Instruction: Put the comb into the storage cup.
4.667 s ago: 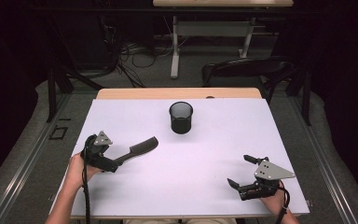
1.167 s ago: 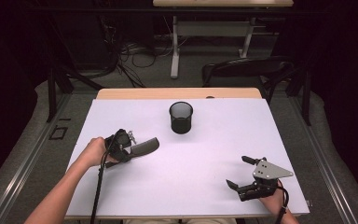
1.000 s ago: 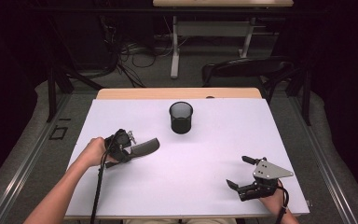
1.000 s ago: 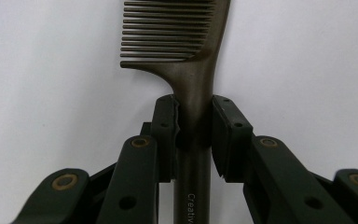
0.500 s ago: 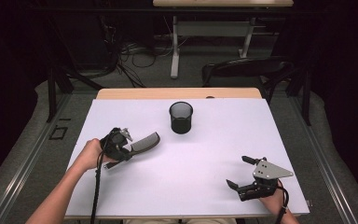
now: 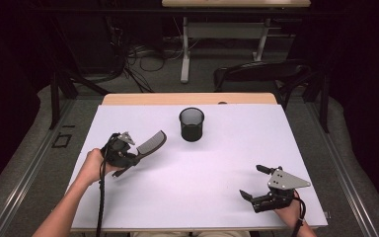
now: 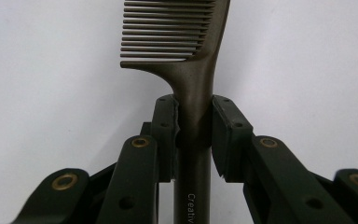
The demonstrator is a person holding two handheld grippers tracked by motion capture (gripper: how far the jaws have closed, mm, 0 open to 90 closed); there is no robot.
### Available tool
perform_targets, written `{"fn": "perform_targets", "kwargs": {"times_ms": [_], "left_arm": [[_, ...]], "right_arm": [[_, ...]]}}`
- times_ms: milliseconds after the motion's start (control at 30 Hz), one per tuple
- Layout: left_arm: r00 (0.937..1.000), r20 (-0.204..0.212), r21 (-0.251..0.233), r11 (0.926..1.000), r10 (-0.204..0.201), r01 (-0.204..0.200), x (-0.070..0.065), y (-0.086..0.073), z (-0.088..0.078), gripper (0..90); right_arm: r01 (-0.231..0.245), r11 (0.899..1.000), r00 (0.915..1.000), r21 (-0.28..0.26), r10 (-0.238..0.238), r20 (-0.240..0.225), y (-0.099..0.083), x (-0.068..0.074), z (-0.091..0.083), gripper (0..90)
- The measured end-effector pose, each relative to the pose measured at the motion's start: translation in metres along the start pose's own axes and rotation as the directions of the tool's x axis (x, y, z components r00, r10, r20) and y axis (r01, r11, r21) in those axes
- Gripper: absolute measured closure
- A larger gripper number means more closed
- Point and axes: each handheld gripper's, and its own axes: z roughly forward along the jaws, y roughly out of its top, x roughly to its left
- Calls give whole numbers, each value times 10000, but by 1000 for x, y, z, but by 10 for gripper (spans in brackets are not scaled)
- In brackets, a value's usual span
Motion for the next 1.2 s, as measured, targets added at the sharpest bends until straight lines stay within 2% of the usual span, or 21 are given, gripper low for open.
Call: {"fn": "perform_targets", "kwargs": {"times_ms": [200, 433, 633, 800, 867, 1100, 1133, 1200], "left_arm": [[9995, -189, -620, 9978, -242, 230, -1, -4, -3, 725], [9971, -483, -1314, 9900, -583, 515, -3, -8, -3, 725], [9946, -569, -1874, 9795, -864, 743, -5, -11, -3, 725], [9921, -638, -2147, 9723, -1080, 920, -6, -14, 1, 725], [9918, -677, -2232, 9705, -1088, 912, -6, -15, 1, 725], [9883, -776, -2794, 9544, -1314, 1049, -9, -18, 3, 725], [9884, -811, -2797, 9548, -1280, 1007, -9, -18, 3, 725], [9867, -894, -2918, 9508, -1354, 1041, -10, -19, 3, 725]], "right_arm": [[11, 10000, 10000, 18, -11, -7, 0, 0, 0, 7], [3, 10000, 10000, 45, -3, -24, 0, 0, 0, 7], [6, 10000, 10000, 34, -6, 3, 0, -1, 0, 7], [-4, 10000, 10000, -3, 4, -3, 0, 0, 0, 7], [-8, 10000, 10000, 8, 8, -7, 0, -1, 0, 7], [-11, 10000, 10000, 52, 11, -11, 0, 0, 0, 7], [-12, 10000, 10000, 54, 12, -17, 0, 0, 0, 7], [-16, 10000, 10000, 46, 17, -26, 0, -1, 0, 7]]}}
